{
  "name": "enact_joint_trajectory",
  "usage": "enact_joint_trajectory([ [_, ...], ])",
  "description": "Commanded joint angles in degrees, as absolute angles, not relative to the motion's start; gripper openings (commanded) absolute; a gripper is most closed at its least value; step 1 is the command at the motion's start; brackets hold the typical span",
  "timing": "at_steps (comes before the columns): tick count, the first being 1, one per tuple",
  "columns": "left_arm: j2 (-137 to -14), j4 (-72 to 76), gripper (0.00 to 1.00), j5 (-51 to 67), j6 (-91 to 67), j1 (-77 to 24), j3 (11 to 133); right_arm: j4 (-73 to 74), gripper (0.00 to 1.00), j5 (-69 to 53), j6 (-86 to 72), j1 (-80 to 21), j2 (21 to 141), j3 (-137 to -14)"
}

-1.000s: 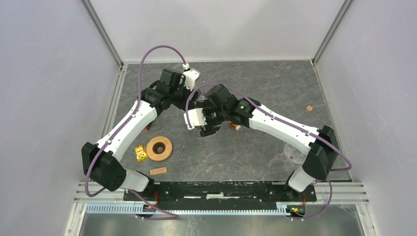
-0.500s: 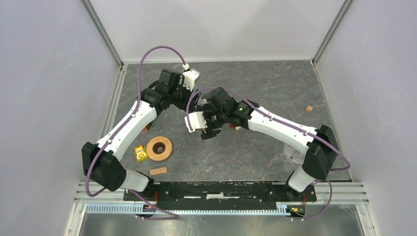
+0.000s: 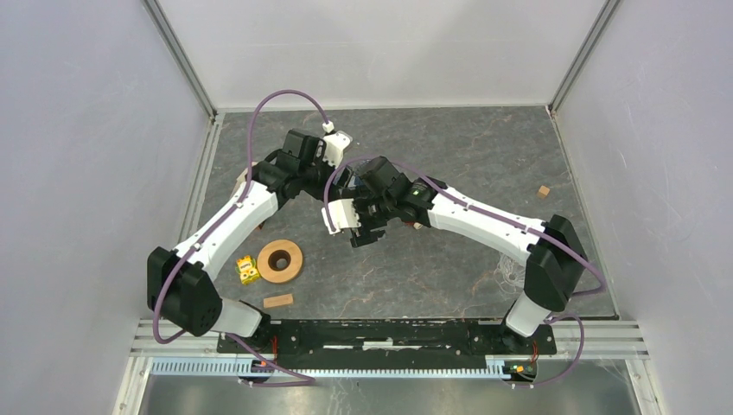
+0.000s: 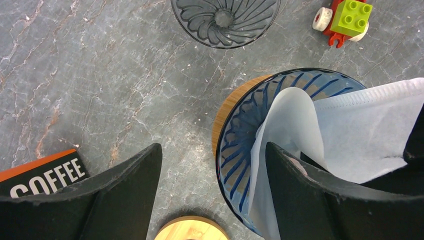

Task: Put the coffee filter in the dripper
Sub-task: Place the coffee filter in the coffee dripper.

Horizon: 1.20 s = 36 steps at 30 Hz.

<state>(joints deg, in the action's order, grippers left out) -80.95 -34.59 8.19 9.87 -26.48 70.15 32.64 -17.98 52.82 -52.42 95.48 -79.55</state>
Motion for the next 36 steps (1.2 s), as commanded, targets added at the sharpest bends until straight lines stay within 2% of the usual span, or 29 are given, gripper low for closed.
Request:
enact_joint_trajectory([
  [1,-80.77,-31.99,0.82,9.81,11.83,-26.28,69.52,32.65,0.86,-18.91,53.09,-52.34,96.73,-79.63],
  [10,-80.72,-31.9,0.82,8.68,12.65,-26.35,69.3,33.57,0.88,-17.72,52.92,-52.29,97.39,-82.31],
  [19,-80.25,-32.52,0.82,7.73,13.08,-26.02,70.75,34.1,0.93,-16.62,51.11,-51.54,92.73,-85.25],
  [28,-80.13,-32.69,0.82,7.99,12.91,-25.84,71.35,31.48,0.96,-18.01,49.16,-49.24,86.53,-80.9],
  [36,-79.99,-33.09,0.83,8.79,11.82,-25.84,72.71,31.73,0.96,-20.81,48.34,-48.67,85.63,-80.69],
])
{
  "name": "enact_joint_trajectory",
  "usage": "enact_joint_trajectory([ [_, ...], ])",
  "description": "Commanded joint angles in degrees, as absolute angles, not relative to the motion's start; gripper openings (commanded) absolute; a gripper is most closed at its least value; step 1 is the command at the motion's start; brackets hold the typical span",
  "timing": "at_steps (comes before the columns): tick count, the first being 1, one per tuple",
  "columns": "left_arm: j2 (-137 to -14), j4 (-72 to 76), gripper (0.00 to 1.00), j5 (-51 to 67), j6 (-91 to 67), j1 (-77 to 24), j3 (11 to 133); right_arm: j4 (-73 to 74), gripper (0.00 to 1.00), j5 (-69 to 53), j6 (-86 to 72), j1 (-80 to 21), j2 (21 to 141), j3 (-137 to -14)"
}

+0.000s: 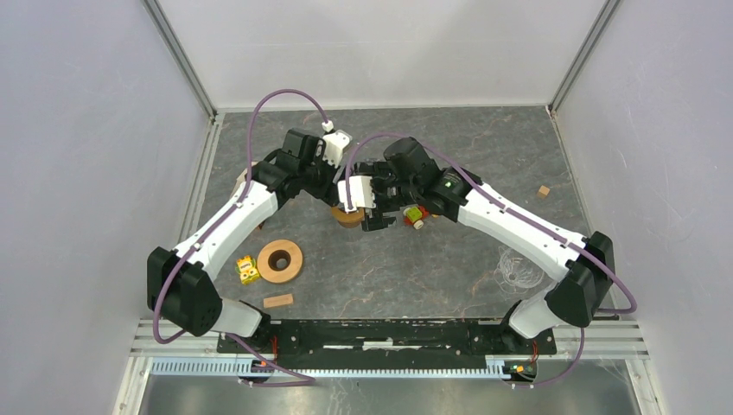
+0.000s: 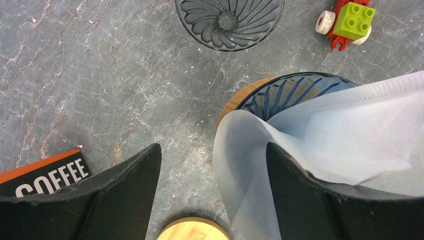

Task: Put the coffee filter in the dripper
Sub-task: Place the coffee filter in the coffee dripper.

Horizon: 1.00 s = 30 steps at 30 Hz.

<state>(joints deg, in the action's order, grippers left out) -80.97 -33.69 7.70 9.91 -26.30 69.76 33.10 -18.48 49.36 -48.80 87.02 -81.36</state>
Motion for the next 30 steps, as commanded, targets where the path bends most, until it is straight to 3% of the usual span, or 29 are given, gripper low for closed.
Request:
enact_joint_trajectory([
  [1,-79.9,-33.16,0.83,8.96,11.62,-25.88,72.96,31.68,0.96,-20.9,48.26,-48.55,85.53,-80.68],
  [12,-78.23,-34.4,0.91,10.49,11.27,-25.85,75.67,31.55,0.96,-21.71,48.01,-48.11,87.69,-81.26],
  [30,-75.62,-30.75,0.93,18.41,14.46,-25.85,73.01,33.2,0.93,-25.43,48.91,-47.89,88.11,-80.46],
])
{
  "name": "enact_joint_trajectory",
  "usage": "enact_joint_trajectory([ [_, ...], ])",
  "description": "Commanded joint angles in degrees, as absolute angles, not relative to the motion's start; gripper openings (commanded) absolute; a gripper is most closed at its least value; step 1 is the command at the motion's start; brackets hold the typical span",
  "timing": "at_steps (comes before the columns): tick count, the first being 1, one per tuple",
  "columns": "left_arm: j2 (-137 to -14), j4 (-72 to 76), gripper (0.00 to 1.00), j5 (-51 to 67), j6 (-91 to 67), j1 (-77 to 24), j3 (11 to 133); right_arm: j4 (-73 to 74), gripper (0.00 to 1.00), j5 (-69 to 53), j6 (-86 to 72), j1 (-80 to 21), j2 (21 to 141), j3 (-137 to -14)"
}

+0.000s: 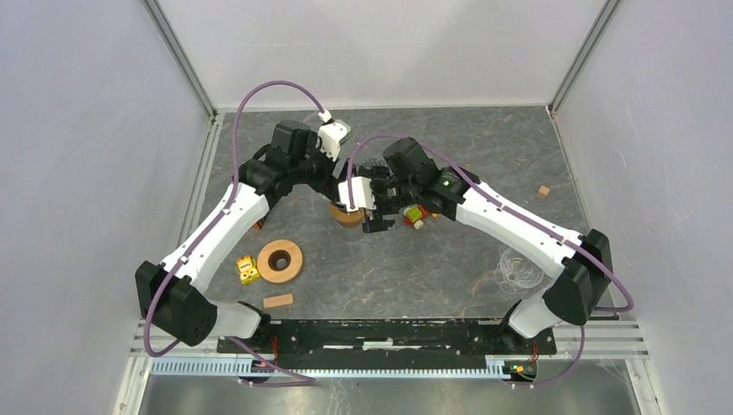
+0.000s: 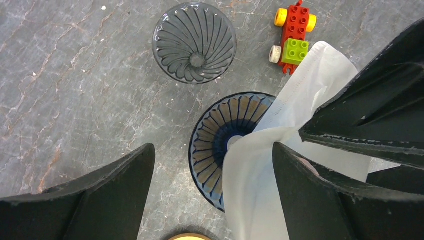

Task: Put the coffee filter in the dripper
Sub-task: Place the coffee filter in the coffee dripper.

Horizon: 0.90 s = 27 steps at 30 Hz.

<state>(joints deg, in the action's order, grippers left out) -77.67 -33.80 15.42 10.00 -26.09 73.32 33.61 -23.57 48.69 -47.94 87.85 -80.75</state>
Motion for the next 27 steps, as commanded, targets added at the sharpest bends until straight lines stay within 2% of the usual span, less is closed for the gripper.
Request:
enact_joint_trajectory([
  [1,-75.6,-30.41,0.93,17.97,14.92,-25.84,72.72,33.13,0.93,-25.25,48.95,-47.8,88.29,-80.21],
  [13,-74.03,-26.44,0.95,13.31,20.64,-25.86,68.99,32.49,0.92,-24.69,49.74,-47.66,89.24,-78.89],
  [19,-72.66,-23.63,1.0,12.83,20.67,-25.84,67.73,32.95,0.91,-25.33,50.09,-47.51,89.6,-79.51],
  [27,-74.11,-23.31,1.0,17.42,19.72,-25.88,68.65,33.31,0.91,-26.1,50.45,-47.57,89.82,-79.57],
])
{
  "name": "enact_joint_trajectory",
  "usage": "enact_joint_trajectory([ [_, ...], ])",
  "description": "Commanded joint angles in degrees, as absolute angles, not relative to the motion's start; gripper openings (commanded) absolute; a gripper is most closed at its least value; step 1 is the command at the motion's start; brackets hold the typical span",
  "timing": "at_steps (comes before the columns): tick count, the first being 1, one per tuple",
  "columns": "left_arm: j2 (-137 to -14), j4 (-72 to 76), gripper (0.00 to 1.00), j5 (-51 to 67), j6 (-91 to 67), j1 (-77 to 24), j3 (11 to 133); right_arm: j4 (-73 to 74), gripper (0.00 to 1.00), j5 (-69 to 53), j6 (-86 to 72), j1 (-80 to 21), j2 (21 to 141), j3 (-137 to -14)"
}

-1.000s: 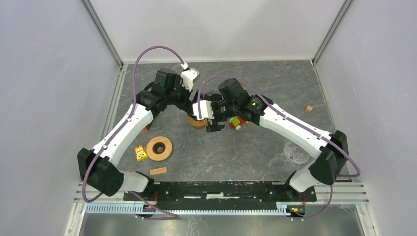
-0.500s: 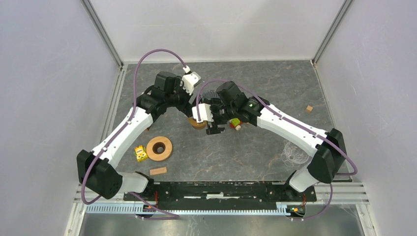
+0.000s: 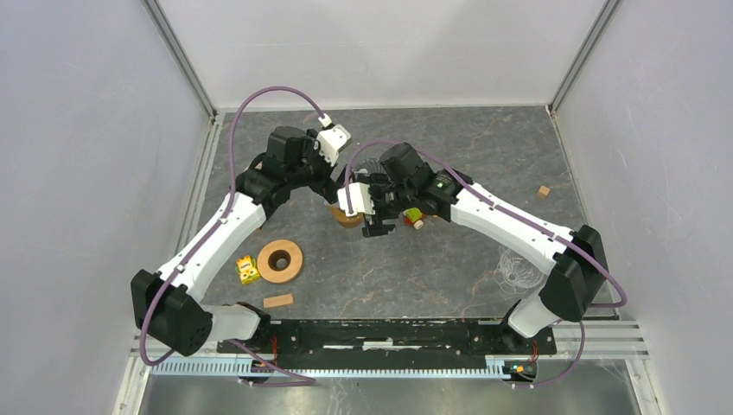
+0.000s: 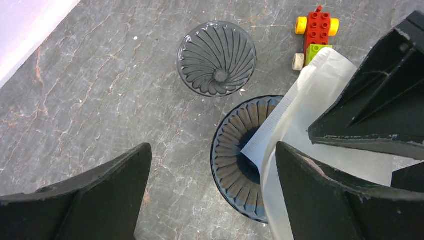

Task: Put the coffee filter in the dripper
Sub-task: Place the coffee filter in the coffee dripper.

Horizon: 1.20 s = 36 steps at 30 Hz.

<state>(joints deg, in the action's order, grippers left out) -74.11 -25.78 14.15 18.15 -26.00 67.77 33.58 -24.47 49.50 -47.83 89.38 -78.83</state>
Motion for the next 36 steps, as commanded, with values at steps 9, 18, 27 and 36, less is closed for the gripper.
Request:
enact_joint_trajectory([
  [9,-75.83,-21.7,1.0,20.21,17.99,-25.88,67.99,33.55,0.91,-26.53,50.8,-47.53,89.93,-79.83],
  [18,-78.05,-18.03,1.0,18.14,15.28,-25.84,66.83,34.18,0.9,-27.45,50.8,-47.53,91.02,-80.98],
  [27,-76.83,-15.57,0.98,14.5,15.01,-25.81,62.92,35.18,0.9,-29.01,50.83,-47.73,93.37,-83.31],
  [36,-76.51,-14.59,0.97,12.98,15.8,-25.73,61.08,36.38,0.87,-28.88,51.37,-47.67,94.56,-83.07],
])
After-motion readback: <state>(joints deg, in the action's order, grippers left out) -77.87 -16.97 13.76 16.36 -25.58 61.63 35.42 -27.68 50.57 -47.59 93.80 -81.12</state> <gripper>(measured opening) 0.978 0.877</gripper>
